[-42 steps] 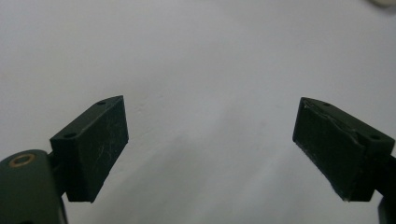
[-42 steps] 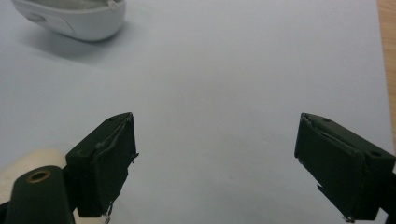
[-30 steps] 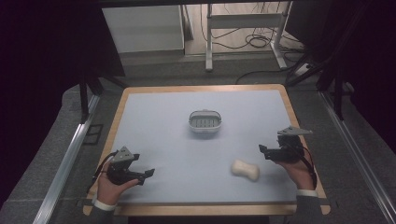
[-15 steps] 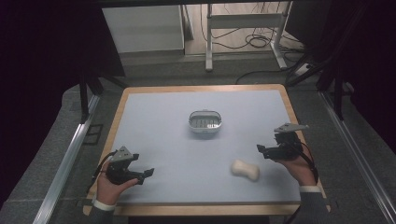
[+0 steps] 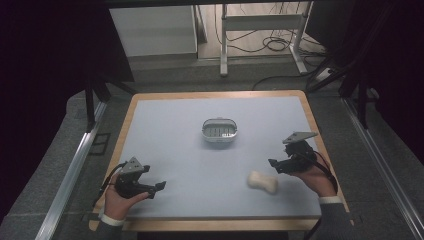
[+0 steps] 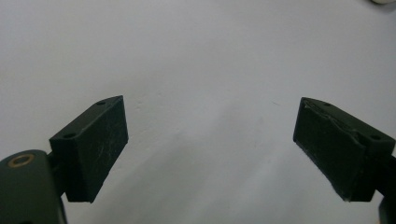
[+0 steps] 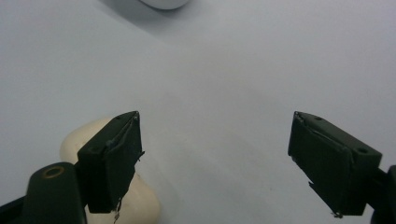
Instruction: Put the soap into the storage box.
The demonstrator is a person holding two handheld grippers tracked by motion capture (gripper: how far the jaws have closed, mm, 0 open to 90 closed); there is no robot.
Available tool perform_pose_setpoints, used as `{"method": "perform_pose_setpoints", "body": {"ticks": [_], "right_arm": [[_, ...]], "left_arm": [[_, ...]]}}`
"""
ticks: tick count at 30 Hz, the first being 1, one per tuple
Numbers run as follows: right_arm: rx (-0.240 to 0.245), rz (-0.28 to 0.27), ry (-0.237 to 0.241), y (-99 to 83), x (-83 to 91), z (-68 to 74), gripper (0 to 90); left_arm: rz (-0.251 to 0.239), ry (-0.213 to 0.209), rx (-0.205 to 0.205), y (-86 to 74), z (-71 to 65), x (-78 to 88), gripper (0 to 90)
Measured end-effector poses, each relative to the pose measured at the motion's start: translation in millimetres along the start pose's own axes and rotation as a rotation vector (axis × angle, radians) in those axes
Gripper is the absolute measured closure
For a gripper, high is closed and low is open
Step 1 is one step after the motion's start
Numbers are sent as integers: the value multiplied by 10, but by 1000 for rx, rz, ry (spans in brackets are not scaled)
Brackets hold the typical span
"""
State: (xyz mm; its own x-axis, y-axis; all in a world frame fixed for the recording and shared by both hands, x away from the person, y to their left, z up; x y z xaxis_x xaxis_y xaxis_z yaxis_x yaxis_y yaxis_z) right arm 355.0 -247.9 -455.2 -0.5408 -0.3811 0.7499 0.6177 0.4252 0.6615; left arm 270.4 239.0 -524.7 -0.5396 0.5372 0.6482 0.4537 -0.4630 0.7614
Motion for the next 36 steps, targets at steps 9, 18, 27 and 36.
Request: {"method": "perform_pose_setpoints", "body": {"ticks": [9, 18, 27, 36], "right_arm": [[25, 42, 53, 20, -5, 76, 197], [86, 133, 79, 89, -78, 241, 233], [121, 220, 112, 35, -186, 399, 258], [151, 286, 128, -18, -259, 512, 286]], "left_arm": [[2, -6, 1, 4, -12, -20, 106], [13, -3, -7, -2, -10, -37, 106], [11, -4, -10, -4, -11, -36, 105], [10, -1, -10, -5, -6, -26, 105]]}}
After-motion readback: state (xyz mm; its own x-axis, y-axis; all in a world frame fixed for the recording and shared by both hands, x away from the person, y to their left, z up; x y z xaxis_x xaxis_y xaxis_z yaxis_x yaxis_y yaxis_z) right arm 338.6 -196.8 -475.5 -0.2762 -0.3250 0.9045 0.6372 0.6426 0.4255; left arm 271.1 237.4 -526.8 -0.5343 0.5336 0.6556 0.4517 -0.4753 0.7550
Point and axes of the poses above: each handheld gripper's, and its own axes: x roughly backward along the jaws, y roughly out of its top, z roughly to its left, the point moved 1 cm from there along -x, roughly forward along the jaws, and after that the axes turned 9 degrees about -x, right-handed, at the moved point
